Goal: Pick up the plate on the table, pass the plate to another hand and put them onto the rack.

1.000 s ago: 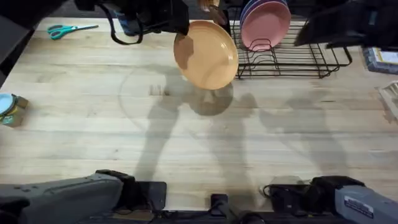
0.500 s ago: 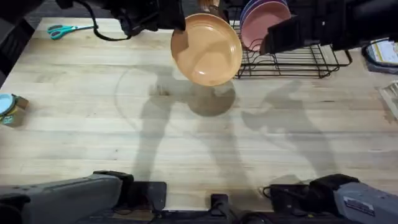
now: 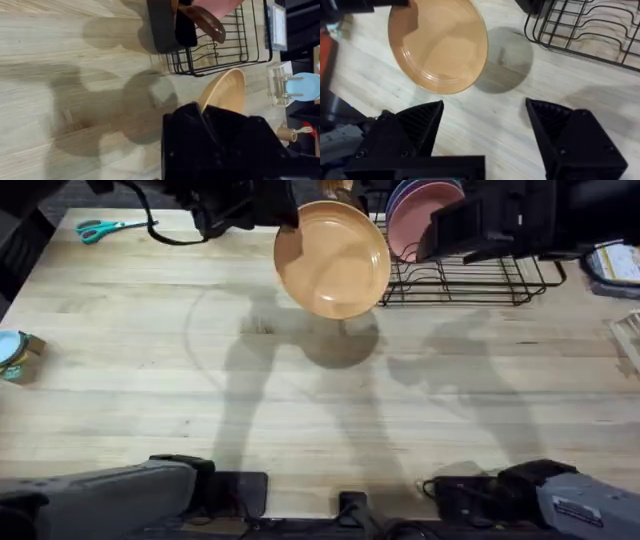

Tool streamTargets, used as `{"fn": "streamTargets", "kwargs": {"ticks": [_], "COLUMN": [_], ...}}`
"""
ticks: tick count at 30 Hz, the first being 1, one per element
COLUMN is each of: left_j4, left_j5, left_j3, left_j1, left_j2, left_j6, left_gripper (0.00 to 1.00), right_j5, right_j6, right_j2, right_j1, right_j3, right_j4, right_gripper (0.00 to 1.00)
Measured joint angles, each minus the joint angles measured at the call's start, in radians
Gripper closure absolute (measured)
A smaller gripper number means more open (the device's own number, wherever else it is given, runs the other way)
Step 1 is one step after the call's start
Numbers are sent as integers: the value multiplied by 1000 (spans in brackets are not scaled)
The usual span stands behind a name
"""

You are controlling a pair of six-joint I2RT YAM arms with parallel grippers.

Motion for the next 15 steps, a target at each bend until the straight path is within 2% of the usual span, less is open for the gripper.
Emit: {"fn": "streamTargets", "kwargs": {"ticks": [9, 15], "left_j4": [0, 0], "left_j5": [0, 1], "left_j3": [0, 0], "left_j1": [0, 0], "left_j2": [0, 0], "left_j6": [0, 0], "left_gripper": [959, 959], "right_j5": [-7, 8], "right_j6": [248, 369], "right_j2": [16, 71], "right_j1": [4, 48], "right_j3": [0, 0], "right_j4": [65, 79], "right_gripper": [9, 9]}}
